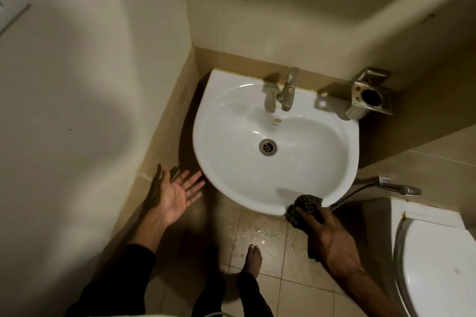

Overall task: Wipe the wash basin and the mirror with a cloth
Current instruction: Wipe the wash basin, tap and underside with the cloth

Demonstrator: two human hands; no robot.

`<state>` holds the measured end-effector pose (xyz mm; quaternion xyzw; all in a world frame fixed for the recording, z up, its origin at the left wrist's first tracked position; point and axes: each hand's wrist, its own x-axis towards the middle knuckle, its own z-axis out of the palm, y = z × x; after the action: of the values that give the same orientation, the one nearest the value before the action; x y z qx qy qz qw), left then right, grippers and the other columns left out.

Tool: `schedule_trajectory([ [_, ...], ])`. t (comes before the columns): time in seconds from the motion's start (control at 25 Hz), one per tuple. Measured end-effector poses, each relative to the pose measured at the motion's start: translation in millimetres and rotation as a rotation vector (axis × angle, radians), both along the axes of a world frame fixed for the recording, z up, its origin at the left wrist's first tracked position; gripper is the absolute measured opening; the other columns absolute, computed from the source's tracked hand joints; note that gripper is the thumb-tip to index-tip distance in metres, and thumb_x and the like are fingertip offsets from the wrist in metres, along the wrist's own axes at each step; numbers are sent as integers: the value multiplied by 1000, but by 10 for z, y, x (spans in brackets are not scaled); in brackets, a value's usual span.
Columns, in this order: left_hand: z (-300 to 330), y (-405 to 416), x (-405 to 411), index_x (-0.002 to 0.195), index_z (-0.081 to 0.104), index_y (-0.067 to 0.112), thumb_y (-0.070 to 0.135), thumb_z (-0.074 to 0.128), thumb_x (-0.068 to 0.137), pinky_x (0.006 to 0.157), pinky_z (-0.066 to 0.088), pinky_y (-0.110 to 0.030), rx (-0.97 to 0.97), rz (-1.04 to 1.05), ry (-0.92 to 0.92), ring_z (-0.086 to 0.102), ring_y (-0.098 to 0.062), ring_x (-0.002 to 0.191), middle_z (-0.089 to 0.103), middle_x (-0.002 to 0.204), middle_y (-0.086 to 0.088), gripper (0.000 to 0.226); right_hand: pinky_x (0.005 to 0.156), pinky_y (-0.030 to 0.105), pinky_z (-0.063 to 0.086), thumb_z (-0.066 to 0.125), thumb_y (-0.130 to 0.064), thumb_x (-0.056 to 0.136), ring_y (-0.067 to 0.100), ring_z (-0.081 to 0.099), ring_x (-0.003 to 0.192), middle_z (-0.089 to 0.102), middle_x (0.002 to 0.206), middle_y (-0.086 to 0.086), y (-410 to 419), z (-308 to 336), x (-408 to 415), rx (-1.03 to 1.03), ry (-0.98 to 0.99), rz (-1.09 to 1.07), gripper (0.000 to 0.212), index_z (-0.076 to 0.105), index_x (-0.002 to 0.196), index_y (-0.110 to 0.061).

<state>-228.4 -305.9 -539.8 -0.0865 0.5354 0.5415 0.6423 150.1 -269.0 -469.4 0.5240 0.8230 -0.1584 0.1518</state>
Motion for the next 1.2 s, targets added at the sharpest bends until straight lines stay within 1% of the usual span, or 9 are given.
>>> schedule_trajectory([
  [0.12,-5,9,11,151,30,20,79,17,86,113,32,-49,-2,-15,25,57,-30,123,61,135,-7,89,45,19,48,72,-11,84,24,66,76,47,134,16,358,-130,535,129,124,-281,73,40,146,-32],
  [0.28,-27,15,12,151,30,20,78,17,87,111,33,-49,-9,-16,28,57,-30,123,58,139,-7,87,58,36,50,49,-20,99,39,62,79,53,125,24,1224,-294,727,259,170,-429,43,48,141,-23],
  [0.44,-45,24,17,151,32,20,78,19,86,107,37,-48,-15,-18,32,59,-29,120,63,132,-6,87,80,40,48,45,-23,101,37,58,97,53,124,23,1904,-298,732,209,128,-481,42,44,143,-24],
  [0.6,0,54,65,151,31,20,77,17,88,110,35,-48,-14,-10,36,58,-29,120,60,137,-7,86,81,41,50,46,-26,101,39,59,97,54,124,24,1648,-226,681,197,159,-532,40,49,140,-23],
  [0.72,10,52,84,151,31,21,76,16,88,113,33,-48,-11,2,32,57,-30,122,59,138,-7,85,64,36,52,59,-18,95,38,63,85,58,125,24,730,-191,586,241,284,-461,44,53,138,-20],
  [0.8,9,50,89,151,31,22,76,15,88,111,34,-48,-13,-2,29,57,-30,122,62,133,-5,84,53,28,55,68,-17,88,26,64,74,49,136,16,123,-147,402,97,305,-406,61,46,143,-30],
  [1.0,-31,-24,94,151,30,24,78,12,87,111,33,-47,-25,7,33,57,-29,123,68,122,-1,86,73,27,58,54,-39,92,13,65,99,33,140,-17,-642,-236,-657,-90,291,11,42,40,129,-51],
  [1.12,-67,-102,49,152,29,22,81,10,84,112,31,-47,-27,19,43,55,-28,124,72,117,1,91,82,40,55,30,-52,83,26,57,112,30,146,-7,-603,-181,-1325,-175,279,94,53,29,136,-49],
  [1.2,-77,-155,31,152,27,21,81,10,84,114,29,-48,-31,39,28,54,-29,125,73,114,1,92,78,49,56,42,-47,77,32,56,110,35,142,1,-565,-40,-1563,-152,268,156,62,26,137,-49],
])
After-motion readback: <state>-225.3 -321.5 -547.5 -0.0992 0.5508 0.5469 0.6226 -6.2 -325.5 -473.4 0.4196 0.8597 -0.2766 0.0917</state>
